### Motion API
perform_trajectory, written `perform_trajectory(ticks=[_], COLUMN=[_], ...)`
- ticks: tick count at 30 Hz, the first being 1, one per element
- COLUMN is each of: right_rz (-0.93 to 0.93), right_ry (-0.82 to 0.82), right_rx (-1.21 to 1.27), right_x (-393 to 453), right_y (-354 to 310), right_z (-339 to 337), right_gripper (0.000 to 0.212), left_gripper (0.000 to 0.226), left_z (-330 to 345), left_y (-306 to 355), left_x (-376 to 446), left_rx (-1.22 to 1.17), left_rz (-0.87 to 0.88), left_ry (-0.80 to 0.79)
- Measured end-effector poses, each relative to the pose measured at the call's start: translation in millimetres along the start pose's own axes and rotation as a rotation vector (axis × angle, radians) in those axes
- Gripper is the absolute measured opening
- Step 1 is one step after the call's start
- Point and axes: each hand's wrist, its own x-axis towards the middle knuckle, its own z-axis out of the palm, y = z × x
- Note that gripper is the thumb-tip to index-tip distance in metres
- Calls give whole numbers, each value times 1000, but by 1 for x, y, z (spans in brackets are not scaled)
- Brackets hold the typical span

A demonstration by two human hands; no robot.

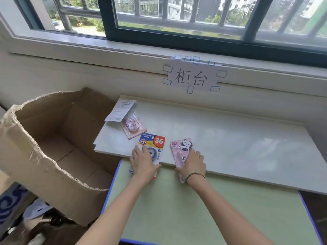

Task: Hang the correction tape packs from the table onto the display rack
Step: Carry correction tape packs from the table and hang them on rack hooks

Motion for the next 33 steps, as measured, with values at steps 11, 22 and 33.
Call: perform_trajectory(ticks=[11, 22, 33], right_rz=[173, 618, 1180], right_ry=[216, 561, 910], right_rx=[308, 473, 504], right_x=[-40, -194, -436], right_y=[69, 186, 330], right_z=[-45, -98, -101], right_gripper=[108, 114, 120], left_gripper=[130, 124, 126], left_z=[-20, -17, 27], left_y=[52, 162, 262], left_x=[-44, -164, -400], left_rx=[-356, -369, -384], left_rz=[88, 614, 1107], left_ry=[27, -238, -555])
